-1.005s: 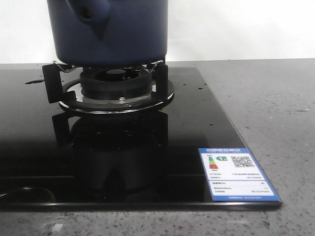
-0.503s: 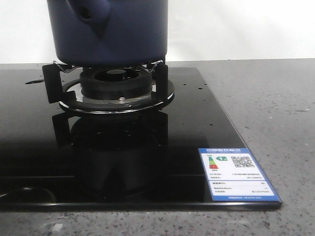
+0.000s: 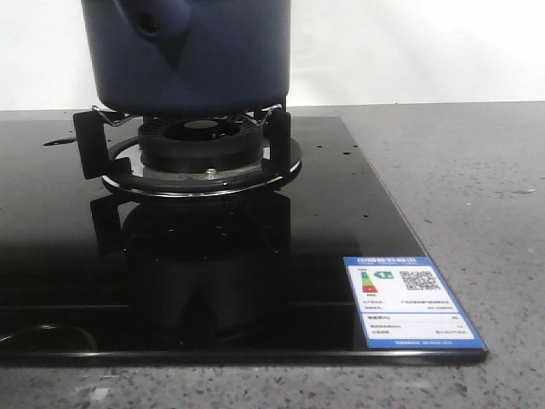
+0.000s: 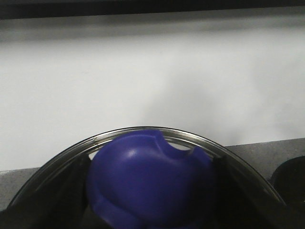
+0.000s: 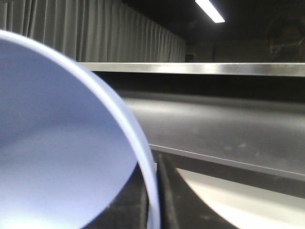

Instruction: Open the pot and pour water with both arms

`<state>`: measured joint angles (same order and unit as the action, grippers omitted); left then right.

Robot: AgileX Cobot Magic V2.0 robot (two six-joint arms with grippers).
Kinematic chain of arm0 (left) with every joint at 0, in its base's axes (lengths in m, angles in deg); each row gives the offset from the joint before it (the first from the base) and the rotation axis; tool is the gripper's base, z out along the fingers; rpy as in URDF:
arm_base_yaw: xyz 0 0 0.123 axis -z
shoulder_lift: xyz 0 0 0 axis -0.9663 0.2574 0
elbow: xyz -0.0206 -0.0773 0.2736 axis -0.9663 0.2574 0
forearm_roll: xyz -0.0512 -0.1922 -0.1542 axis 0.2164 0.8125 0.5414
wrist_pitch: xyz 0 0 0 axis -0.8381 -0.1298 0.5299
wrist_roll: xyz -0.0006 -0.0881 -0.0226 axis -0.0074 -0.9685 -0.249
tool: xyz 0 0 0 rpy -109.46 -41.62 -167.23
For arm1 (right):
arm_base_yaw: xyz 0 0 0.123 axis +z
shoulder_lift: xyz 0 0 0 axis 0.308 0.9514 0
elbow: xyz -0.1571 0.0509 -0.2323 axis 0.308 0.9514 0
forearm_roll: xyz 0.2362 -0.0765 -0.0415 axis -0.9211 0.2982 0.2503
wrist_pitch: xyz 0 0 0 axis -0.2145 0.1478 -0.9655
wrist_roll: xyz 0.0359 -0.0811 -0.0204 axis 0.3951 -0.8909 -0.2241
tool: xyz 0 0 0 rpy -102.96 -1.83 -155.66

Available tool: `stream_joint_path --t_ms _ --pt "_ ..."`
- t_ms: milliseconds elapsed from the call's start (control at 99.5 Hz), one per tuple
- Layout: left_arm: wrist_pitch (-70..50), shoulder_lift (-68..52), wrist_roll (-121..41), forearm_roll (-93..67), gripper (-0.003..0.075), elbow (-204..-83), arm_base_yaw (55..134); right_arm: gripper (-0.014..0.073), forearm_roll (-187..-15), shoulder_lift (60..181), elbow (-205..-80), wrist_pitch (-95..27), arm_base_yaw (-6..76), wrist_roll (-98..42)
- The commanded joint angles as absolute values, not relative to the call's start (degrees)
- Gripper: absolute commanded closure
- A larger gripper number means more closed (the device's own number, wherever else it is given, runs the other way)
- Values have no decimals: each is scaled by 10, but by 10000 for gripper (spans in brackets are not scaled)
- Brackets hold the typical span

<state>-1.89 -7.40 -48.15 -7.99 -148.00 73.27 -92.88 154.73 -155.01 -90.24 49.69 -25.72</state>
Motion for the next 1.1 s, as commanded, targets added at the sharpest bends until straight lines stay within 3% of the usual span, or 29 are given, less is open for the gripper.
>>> stream_joint_path --t_ms 0,161,281,503,714,834,915,1085 --pt "-68 -87 -482 -61 333 -1500 731 636 -921 1515 -1568 -952 499 -258" --pt "-68 -87 -482 -57 332 -1500 732 636 -921 1510 -1568 -940 499 -258" --pt "-68 -87 -482 -29 332 -1500 732 636 -921 1486 -1583 -831 496 -258" --pt "-69 -87 -480 -5 332 -1500 761 636 -950 1439 -1667 -483 433 -258" --pt "-96 -87 -453 4 332 -1500 860 636 -969 1435 -1772 -32 279 -197" --pt "-129 -78 -452 4 332 -1500 919 636 -969 1450 -1769 141 201 -192" --pt "-148 -64 -452 4 332 -1500 953 636 -976 1461 -1745 188 167 -192" --pt "-163 -37 -439 3 332 -1500 1005 636 -988 1465 -1660 150 145 -193"
